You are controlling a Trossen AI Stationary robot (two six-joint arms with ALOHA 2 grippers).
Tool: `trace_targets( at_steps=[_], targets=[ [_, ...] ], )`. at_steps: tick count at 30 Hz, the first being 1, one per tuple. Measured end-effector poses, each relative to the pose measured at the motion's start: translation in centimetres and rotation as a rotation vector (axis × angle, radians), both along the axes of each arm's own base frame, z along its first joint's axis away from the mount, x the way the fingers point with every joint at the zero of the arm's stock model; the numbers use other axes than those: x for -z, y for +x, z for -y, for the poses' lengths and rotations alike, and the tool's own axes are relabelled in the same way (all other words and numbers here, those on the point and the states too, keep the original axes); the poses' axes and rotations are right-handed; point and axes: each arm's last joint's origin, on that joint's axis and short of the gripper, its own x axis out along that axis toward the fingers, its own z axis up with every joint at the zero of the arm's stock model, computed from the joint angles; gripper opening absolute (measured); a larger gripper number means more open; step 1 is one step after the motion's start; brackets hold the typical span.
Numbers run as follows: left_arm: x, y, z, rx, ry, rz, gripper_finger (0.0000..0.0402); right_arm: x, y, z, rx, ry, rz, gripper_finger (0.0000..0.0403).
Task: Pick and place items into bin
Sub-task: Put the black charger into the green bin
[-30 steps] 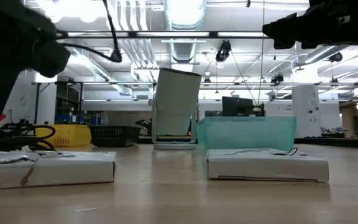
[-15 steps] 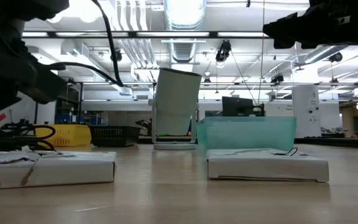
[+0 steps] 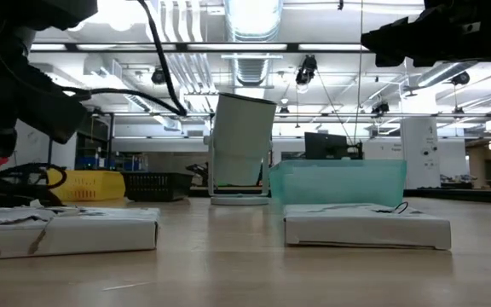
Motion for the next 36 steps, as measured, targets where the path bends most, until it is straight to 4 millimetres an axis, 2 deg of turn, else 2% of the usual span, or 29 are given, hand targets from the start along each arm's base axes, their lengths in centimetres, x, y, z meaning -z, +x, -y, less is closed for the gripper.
trace_targets(
  at_steps=[7, 15, 23, 27, 31, 36],
  targets=[
    [-2.2, 0.7, 0.3, 0.107, -0.013, 0.130, 0.0034, 0.0, 0.0, 0.0, 0.000, 0.000, 0.000, 0.0082],
    [-4.7, 3.4, 0.9, 0.344, 0.178, 0.519, 0.0034, 0.0, 0.0, 0.0, 0.000, 0.000, -0.003, 0.0086],
    [-5.3, 5.1, -0.4, 0.437, 0.412, 0.690, 0.0034, 0.9, 0.5, -0.1, -0.002, -0.018, -0.048, 0.0090],
    [-5.7, 5.9, -1.1, 0.506, 0.455, 0.750, 0.0034, 0.9, 1.2, -0.2, -0.015, -0.010, -0.017, 0.0113],
    [-6.4, 6.9, -1.6, 0.541, 0.503, 0.826, 0.0034, 1.6, 2.0, -0.4, -0.034, -0.024, -0.029, 0.0158],
    [-7.7, 8.3, -2.4, 0.494, 0.726, 0.961, 0.0034, 1.0, 3.9, -0.7, -0.052, -0.002, -0.013, 0.0220]
  ],
)
